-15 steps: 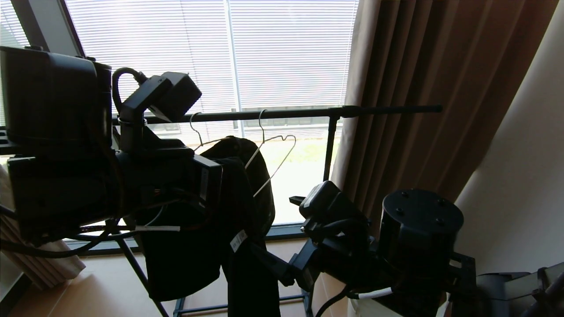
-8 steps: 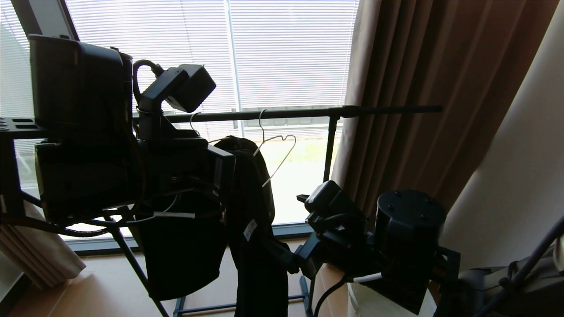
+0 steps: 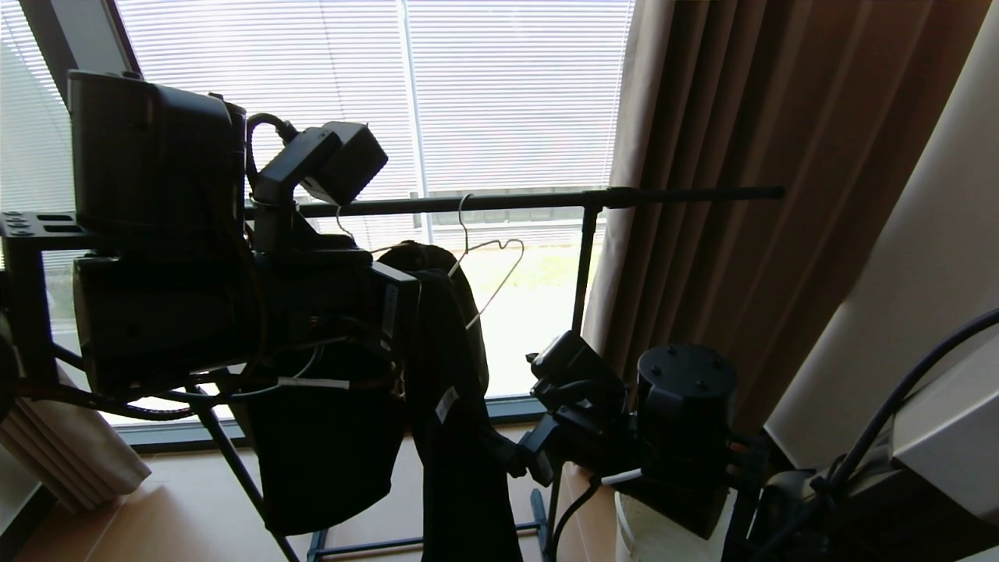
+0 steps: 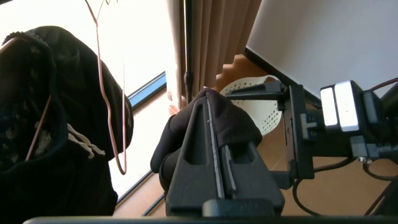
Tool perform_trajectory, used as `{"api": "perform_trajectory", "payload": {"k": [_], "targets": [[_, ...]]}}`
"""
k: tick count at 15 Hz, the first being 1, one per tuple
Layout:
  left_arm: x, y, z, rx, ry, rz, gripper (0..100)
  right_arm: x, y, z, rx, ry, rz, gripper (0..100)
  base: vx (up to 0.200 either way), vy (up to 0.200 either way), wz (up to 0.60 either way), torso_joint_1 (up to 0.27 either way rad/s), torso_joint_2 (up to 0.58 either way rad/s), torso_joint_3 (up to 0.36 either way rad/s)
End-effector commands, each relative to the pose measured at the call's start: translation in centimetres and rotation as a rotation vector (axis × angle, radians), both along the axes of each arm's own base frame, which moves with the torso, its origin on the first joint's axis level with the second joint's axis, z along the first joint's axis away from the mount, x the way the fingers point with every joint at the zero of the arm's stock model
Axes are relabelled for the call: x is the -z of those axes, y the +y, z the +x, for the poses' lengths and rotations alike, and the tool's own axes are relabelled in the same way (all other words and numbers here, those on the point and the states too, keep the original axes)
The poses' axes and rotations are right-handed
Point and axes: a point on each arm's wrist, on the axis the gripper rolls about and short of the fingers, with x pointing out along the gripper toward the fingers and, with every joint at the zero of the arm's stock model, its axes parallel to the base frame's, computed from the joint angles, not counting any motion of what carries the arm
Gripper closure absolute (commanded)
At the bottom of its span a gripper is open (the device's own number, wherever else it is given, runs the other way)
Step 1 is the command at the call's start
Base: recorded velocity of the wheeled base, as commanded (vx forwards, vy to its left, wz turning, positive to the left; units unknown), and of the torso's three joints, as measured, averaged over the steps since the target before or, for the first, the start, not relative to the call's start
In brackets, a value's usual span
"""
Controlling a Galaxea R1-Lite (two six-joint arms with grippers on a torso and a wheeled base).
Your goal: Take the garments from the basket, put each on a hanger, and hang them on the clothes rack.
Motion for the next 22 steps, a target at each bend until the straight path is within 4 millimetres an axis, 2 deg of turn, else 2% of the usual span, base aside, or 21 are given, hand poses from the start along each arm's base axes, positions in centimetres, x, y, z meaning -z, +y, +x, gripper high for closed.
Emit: {"api": "perform_trajectory", "payload": {"k": [1, 6, 7, 11, 13, 15, 16, 17, 19, 22], "targets": [[0.1, 0.0, 0.0, 0.0, 0.003, 0.001, 100, 0.8, 0.3, 0.1, -0.002, 0.015, -0.017, 0, 0.0, 0.0, 0.0, 0.0, 0.0, 0.0], [0.3, 0.2, -0.2, -0.001, 0.007, 0.006, 100, 1.1, 0.9, 1.0, 0.004, 0.009, -0.008, 0, 0.0, 0.0, 0.0, 0.0, 0.0, 0.0], [0.2, 0.2, -0.2, -0.002, 0.007, 0.004, 100, 1.1, 1.0, 1.0, 0.004, 0.009, -0.006, 100, 0.0, 0.0, 0.0, 0.0, 0.0, 0.0], [0.3, 0.4, -0.4, 0.0, 0.008, 0.004, 100, 2.0, 1.1, 1.7, 0.018, 0.013, -0.004, 100, 0.0, 0.0, 0.0, 0.0, 0.0, 0.0], [0.4, 0.9, -0.4, -0.016, 0.011, 0.006, 100, 1.7, 0.2, 2.4, 0.051, 0.0, 0.007, 100, 0.0, 0.0, 0.0, 0.0, 0.0, 0.0], [0.6, 1.5, -0.3, -0.039, 0.017, 0.01, 100, 1.0, -1.0, 2.7, 0.082, -0.011, 0.02, 100, 0.0, 0.0, 0.0, 0.0, 0.0, 0.0], [1.3, 1.9, -0.2, -0.043, 0.038, 0.018, 100, -0.1, -2.2, 3.1, 0.117, -0.022, 0.047, 100, 0.0, 0.0, 0.0, 0.0, 0.0, 0.0], [1.3, 2.1, -0.1, -0.043, 0.04, 0.017, 100, -0.4, -2.3, 3.1, 0.124, -0.022, 0.059, 100, 0.0, 0.0, 0.0, 0.0, 0.0, 0.0], [2.2, 2.6, -0.3, -0.047, 0.069, 0.03, 100, -2.2, -3.3, 3.4, 0.168, -0.04, 0.12, 100, 0.0, 0.0, 0.0, 0.0, 0.0, 0.0], [3.2, 2.8, -0.3, -0.055, 0.102, 0.046, 100, -3.1, -3.7, 3.2, 0.193, -0.062, 0.138, 100, 0.0, 0.0, 0.0, 0.0, 0.0, 0.0]]}}
